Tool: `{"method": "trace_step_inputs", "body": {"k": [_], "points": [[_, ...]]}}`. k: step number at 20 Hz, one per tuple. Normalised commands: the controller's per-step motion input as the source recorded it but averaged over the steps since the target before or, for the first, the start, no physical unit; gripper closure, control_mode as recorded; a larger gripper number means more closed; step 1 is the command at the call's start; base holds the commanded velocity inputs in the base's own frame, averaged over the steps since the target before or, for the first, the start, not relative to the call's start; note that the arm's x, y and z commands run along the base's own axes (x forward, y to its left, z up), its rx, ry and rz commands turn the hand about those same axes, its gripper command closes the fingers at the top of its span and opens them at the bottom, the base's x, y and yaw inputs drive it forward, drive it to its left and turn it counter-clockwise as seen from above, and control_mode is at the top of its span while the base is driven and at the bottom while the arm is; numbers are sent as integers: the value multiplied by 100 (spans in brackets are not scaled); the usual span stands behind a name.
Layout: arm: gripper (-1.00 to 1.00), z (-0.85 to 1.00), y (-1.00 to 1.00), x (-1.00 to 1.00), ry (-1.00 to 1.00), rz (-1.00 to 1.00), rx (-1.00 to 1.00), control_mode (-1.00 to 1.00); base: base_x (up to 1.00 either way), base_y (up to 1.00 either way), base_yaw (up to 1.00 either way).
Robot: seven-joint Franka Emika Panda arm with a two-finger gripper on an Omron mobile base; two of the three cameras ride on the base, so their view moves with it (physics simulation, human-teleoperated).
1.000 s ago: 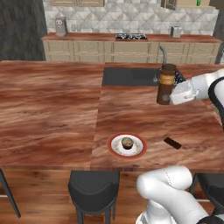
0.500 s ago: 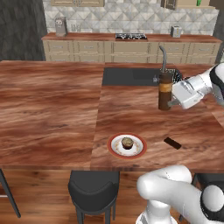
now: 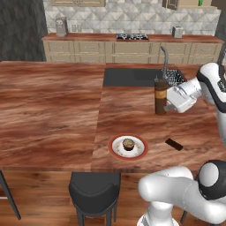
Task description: Take the cinnamon bottle from the cabinet and place it on the dining table, next to the plate with the cupcake. Then take the chocolate from the dining counter and place it on the cupcake plate.
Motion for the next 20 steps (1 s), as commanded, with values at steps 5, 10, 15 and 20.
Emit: {"method": "trace_step_inputs", "body": {"k": [5,10,15,20], "points": [[100,-51,-10,18,-3,9,5,-100,0,0,0],[100,-48,-26,5,-6,16,4,-100,0,0,0],[100,-50,-28,16,-1,11,2,-100,0,0,0],[100,-52,-11,29,-7,1,0,-100,0,0,0]]}}
